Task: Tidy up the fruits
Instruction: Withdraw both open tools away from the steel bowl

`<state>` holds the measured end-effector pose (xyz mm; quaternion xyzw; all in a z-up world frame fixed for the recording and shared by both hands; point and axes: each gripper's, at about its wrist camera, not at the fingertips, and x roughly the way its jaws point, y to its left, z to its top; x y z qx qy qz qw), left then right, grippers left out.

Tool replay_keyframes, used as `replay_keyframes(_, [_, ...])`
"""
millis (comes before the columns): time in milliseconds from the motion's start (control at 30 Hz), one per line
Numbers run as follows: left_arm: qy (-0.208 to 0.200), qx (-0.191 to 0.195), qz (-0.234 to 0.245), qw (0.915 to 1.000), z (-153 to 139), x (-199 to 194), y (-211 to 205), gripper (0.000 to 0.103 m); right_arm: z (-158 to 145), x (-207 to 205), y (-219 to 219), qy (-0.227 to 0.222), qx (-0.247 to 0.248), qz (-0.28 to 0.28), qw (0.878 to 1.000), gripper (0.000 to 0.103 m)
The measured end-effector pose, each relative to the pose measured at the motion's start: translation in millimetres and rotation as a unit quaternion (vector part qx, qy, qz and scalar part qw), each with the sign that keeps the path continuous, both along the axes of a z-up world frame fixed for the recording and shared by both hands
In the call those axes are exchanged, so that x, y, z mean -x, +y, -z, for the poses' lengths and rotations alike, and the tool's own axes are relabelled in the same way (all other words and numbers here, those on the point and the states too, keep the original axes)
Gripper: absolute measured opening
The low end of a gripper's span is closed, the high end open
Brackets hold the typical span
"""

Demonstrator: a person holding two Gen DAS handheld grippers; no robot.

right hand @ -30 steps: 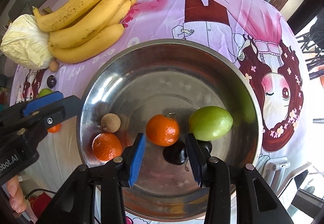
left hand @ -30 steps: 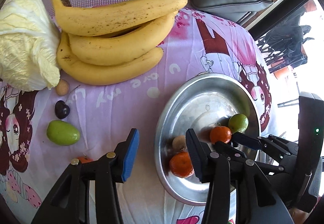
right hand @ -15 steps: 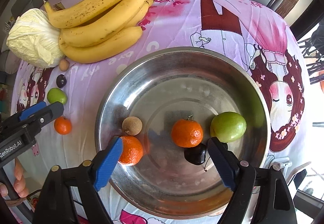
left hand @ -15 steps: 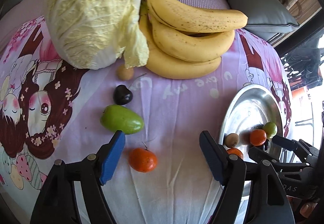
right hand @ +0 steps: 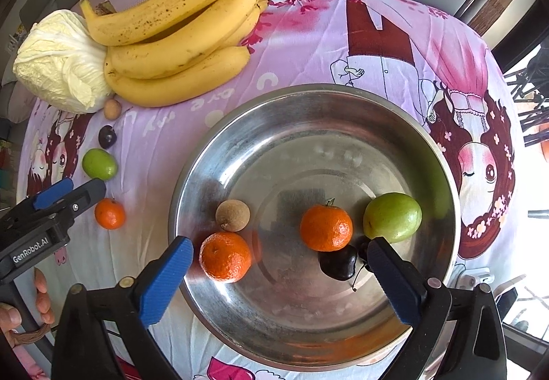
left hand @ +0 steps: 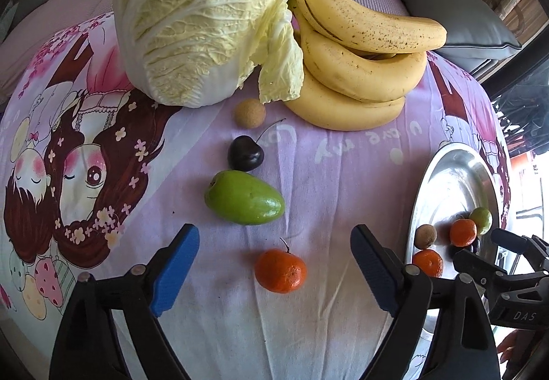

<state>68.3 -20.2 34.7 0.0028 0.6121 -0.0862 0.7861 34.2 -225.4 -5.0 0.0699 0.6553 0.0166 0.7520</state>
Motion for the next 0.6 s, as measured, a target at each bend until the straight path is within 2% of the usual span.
replay_keyframes(367, [-0.011,-0.002,0.001,0.9999,4.5,1.7,1.0,0.096,8.0,1.0,3.9,0.008,-0.002,-0.005,1.000,0.103])
replay_keyframes(600, [-0.019,0.005,-0.015,0.9997,0.1,0.6,21.2,0.096,3.5,-6.5,9.7,0.004,-0.002,-0.005,1.000,0.103])
